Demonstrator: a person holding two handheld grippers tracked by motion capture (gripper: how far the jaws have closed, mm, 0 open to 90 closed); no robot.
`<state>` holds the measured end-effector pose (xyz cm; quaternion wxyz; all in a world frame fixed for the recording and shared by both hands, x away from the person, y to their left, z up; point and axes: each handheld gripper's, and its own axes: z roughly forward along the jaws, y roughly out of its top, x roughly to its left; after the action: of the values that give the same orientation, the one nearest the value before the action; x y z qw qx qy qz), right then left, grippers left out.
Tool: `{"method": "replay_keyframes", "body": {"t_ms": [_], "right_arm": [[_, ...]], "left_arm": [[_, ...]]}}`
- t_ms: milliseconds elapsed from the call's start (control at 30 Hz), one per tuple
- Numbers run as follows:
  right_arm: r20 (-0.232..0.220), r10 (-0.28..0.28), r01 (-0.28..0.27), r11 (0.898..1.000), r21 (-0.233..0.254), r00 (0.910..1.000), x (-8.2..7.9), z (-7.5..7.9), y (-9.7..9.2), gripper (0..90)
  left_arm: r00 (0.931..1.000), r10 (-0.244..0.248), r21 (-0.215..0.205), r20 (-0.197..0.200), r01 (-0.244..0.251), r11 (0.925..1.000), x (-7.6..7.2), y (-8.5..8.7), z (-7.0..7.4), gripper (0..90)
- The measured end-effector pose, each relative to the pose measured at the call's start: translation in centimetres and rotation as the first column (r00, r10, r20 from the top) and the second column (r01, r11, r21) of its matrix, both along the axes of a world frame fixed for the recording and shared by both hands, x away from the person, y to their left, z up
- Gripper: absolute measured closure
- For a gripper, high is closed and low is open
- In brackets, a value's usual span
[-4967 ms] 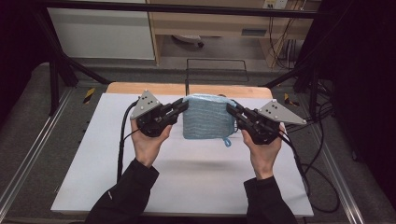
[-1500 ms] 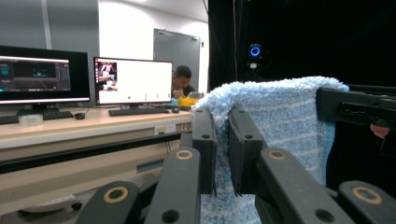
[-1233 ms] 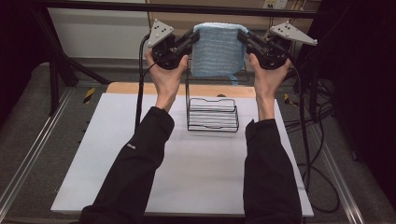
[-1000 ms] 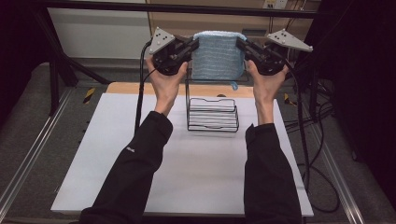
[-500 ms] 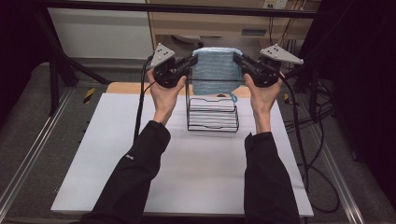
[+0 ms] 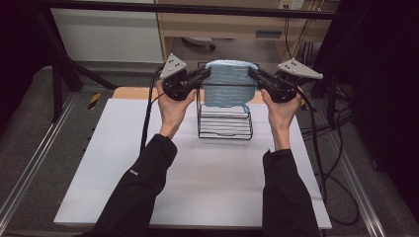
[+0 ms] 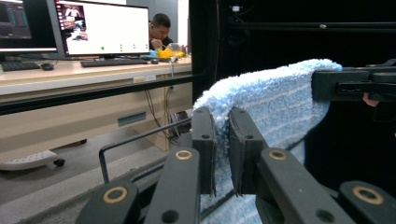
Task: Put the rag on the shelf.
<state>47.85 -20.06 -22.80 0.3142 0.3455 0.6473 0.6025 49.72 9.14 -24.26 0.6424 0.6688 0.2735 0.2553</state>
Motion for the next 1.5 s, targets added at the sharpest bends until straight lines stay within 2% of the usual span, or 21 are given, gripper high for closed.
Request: {"method": "replay_keyframes", "body": {"t_ms": [400,467,600,733,900,1033,1133,1300,1400,1500], "right_arm": [[-0.034,0.049,-0.05,0.998,-0.029,0.9982,-1.2,-0.5,-0.4,80.4],[-0.043,0.059,-0.06,0.997,-0.039,0.9974,-1.4,-0.6,-0.4,80.3],[-0.064,0.066,-0.069,0.996,-0.051,0.9957,-1.6,-0.7,-0.5,80.3],[-0.086,0.086,-0.093,0.993,-0.075,0.9926,-1.8,-0.9,-0.6,80.2],[-0.095,0.098,-0.108,0.989,-0.105,0.9906,-1.9,-1.0,-0.6,80.2],[-0.108,0.115,-0.124,0.988,-0.087,0.9876,-1.9,-1.2,-0.7,80.9],[-0.109,0.127,-0.137,0.987,-0.083,0.9859,-1.8,-1.4,-0.9,81.4],[-0.111,0.137,-0.148,0.984,-0.098,0.9843,-1.8,-1.7,-0.9,81.6],[-0.113,0.149,-0.161,0.981,-0.106,0.9823,-1.9,-1.8,-1.0,81.5],[-0.117,0.155,-0.169,0.978,-0.12,0.9809,-1.9,-2.0,-1.0,81.4]], "left_arm": [[0.9986,-0.05,0.053,-0.014,0.051,0.9973,-1.1,0.7,-0.3,80.4],[0.9981,-0.057,0.047,-0.022,0.058,0.9972,-1.3,0.8,-0.5,80.3],[0.9972,-0.066,0.079,-0.035,0.068,0.9945,-1.5,0.8,-0.7,80.0],[0.9958,-0.075,0.127,-0.052,0.081,0.9886,-1.9,0.8,-0.7,79.5],[0.9939,-0.083,0.153,-0.073,0.093,0.9839,-2.1,1.0,-0.8,78.8],[0.9924,-0.084,0.151,-0.09,0.097,0.9838,-2.1,1.3,-0.4,77.9],[0.9911,-0.075,0.133,-0.11,0.089,0.9871,-2.1,1.7,0.2,74.5],[0.9892,-0.05,0.04,-0.138,0.056,0.9976,-1.7,2.9,1.9,71.0],[0.9876,-0.028,0.027,-0.154,0.033,0.9991,-1.3,3.0,2.9,73.1],[0.9802,-0.025,0.037,-0.196,0.033,0.9988,-0.7,2.3,3.4,76.8]]}}
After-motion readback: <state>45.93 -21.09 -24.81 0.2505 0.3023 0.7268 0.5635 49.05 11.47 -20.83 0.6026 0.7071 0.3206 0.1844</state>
